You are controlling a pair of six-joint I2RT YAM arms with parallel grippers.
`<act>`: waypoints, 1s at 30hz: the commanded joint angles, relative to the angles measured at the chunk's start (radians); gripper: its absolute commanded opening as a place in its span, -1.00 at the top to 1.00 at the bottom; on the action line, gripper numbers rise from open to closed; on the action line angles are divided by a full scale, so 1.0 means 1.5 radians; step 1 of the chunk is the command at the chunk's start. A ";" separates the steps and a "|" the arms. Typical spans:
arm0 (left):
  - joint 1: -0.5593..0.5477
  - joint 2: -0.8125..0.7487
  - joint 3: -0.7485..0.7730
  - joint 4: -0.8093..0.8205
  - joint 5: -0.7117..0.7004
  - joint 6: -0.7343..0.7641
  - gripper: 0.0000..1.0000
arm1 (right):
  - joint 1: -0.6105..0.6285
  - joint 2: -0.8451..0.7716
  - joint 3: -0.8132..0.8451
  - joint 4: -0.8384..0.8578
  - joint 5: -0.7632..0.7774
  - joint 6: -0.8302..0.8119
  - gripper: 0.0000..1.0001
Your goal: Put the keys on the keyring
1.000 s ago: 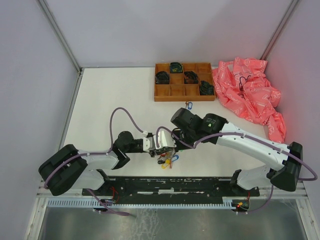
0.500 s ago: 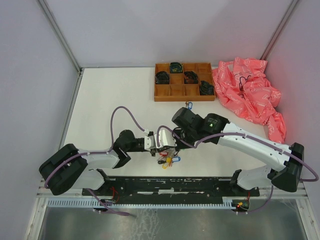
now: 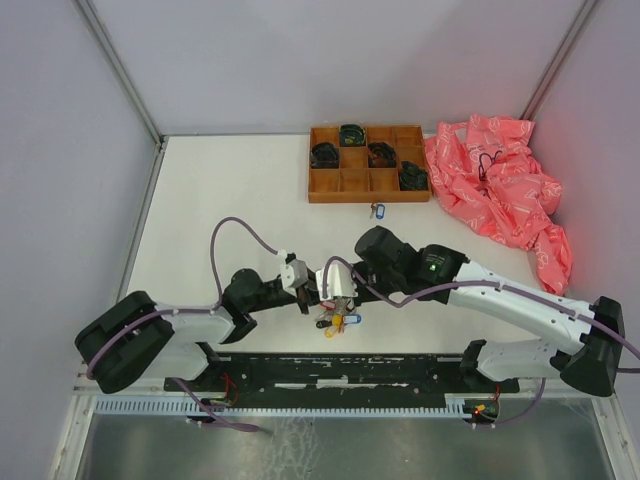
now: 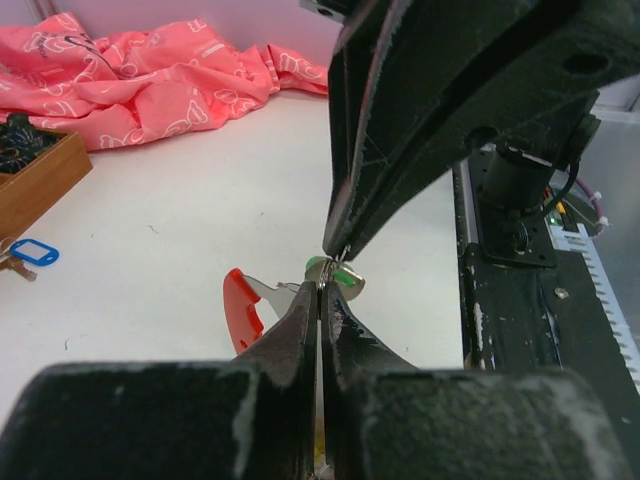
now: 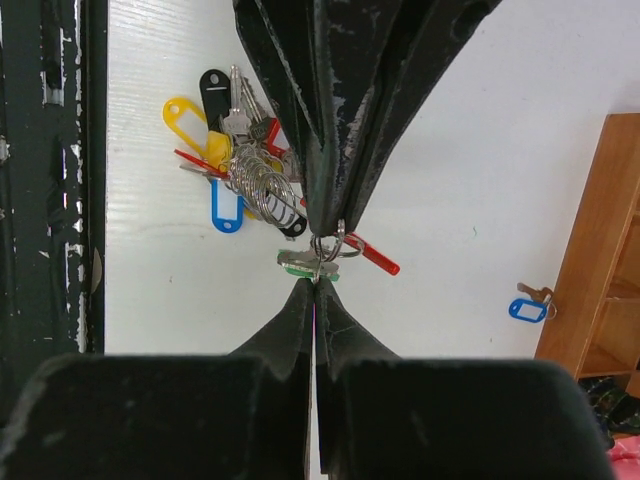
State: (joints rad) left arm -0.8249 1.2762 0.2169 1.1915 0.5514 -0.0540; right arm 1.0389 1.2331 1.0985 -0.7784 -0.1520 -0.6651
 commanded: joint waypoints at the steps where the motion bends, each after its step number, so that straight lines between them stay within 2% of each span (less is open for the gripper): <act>1: 0.002 0.007 0.006 0.113 -0.067 -0.060 0.95 | 0.004 -0.022 -0.023 0.056 -0.013 0.026 0.99; 7: 0.002 0.048 -0.003 0.193 -0.078 -0.088 0.95 | 0.004 -0.014 -0.024 0.093 -0.018 0.024 0.99; 11: 0.002 0.058 -0.012 0.196 -0.089 -0.081 0.94 | 0.004 -0.015 -0.008 0.070 0.001 0.005 0.99; 13: 0.002 0.053 -0.019 0.181 -0.096 -0.068 0.82 | 0.003 -0.015 0.004 0.052 0.007 -0.012 0.99; 15: 0.002 0.041 -0.022 0.158 -0.096 -0.050 0.59 | 0.003 -0.010 0.026 0.027 0.008 -0.024 0.99; 18: 0.002 0.021 -0.012 0.104 -0.062 -0.017 0.44 | 0.003 0.001 0.054 0.004 0.002 -0.033 0.99; 24: 0.002 -0.005 0.015 0.011 0.011 0.042 0.33 | 0.003 0.029 0.089 -0.017 -0.016 -0.051 0.99; 30: 0.002 -0.025 0.035 -0.051 0.028 0.094 0.30 | 0.004 0.045 0.105 -0.036 -0.024 -0.058 0.99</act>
State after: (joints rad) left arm -0.8261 1.2713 0.2173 1.1732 0.5541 -0.0174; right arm 1.0393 1.2976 1.1969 -0.8265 -0.1596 -0.7292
